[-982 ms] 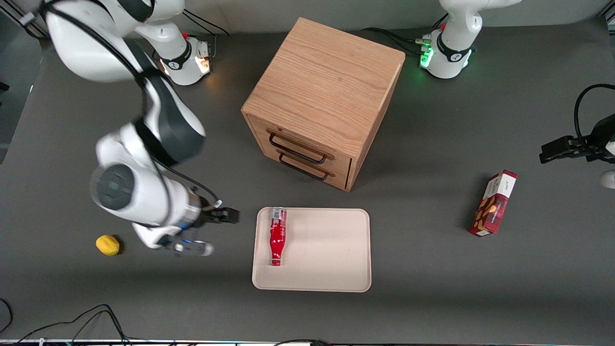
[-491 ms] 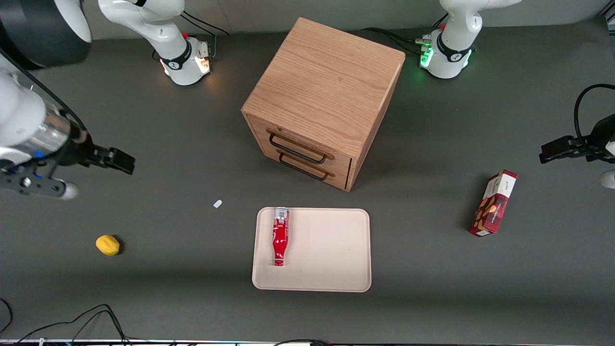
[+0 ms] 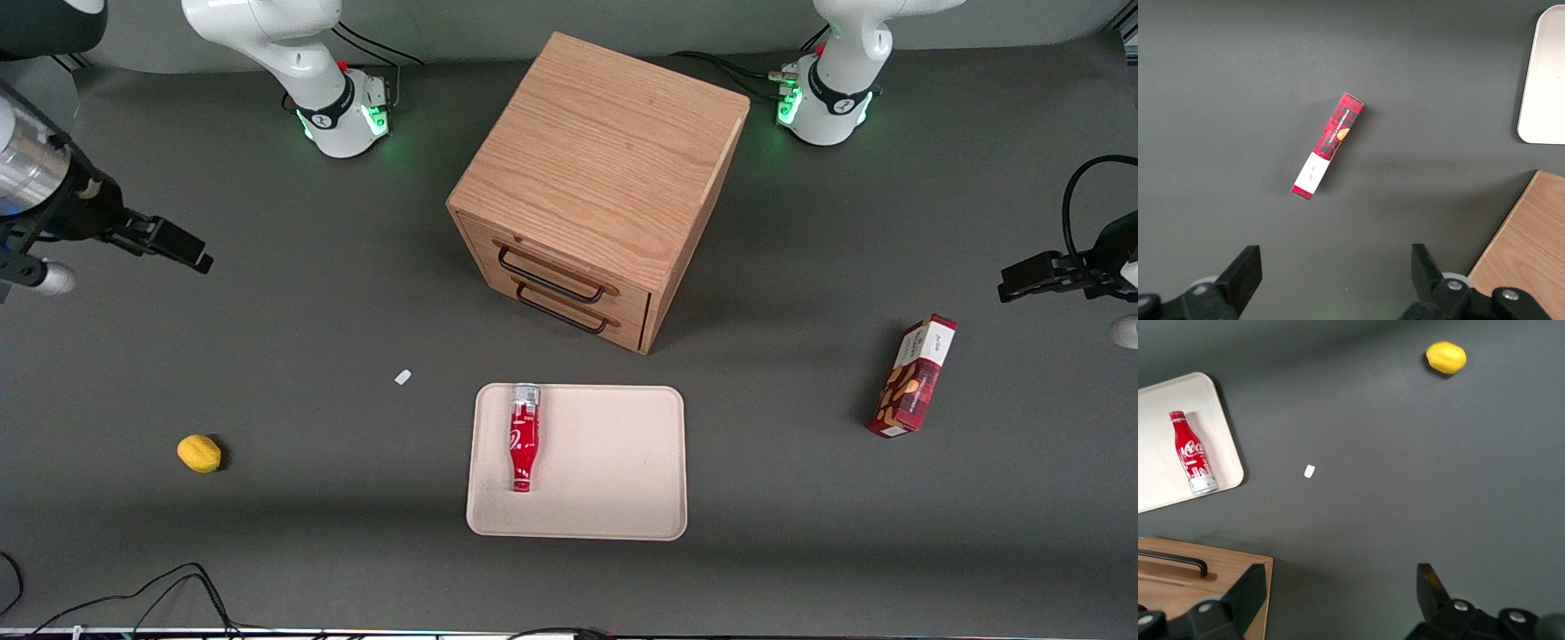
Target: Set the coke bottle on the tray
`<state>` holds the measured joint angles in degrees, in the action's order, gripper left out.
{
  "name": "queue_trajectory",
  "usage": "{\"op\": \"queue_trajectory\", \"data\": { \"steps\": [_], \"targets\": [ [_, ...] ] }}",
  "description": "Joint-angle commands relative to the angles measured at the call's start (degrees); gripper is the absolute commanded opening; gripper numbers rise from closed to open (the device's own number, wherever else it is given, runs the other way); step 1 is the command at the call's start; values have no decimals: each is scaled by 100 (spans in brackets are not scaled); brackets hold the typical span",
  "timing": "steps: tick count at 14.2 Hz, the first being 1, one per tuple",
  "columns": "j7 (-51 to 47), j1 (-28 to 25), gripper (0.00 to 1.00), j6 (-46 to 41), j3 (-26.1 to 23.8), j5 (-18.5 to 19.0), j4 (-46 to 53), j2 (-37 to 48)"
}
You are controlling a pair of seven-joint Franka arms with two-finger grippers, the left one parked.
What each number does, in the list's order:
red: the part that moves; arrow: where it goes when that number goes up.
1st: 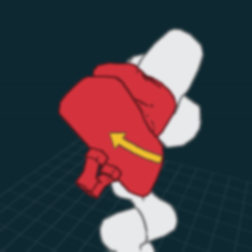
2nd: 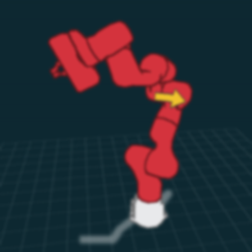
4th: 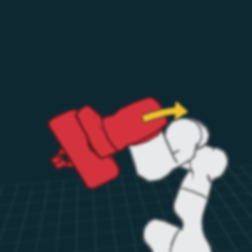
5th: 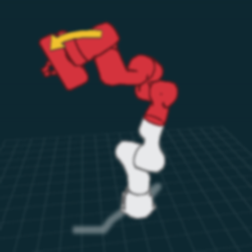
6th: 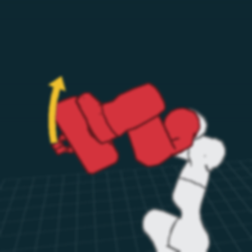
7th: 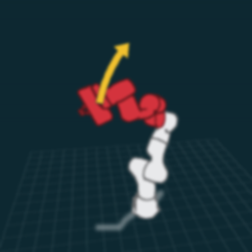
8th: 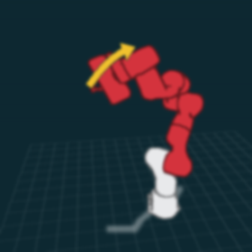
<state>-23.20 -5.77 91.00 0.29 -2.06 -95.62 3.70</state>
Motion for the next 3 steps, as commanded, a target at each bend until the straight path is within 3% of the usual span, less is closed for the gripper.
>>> {"op": "queue_trajectory", "data": {
  "steps": [1,3],
  "targets": [
    [27,-73,100,199,33,-102,-230,158],
    [-18,-73,100,76,41,-102,78,-61]
  ]
}}
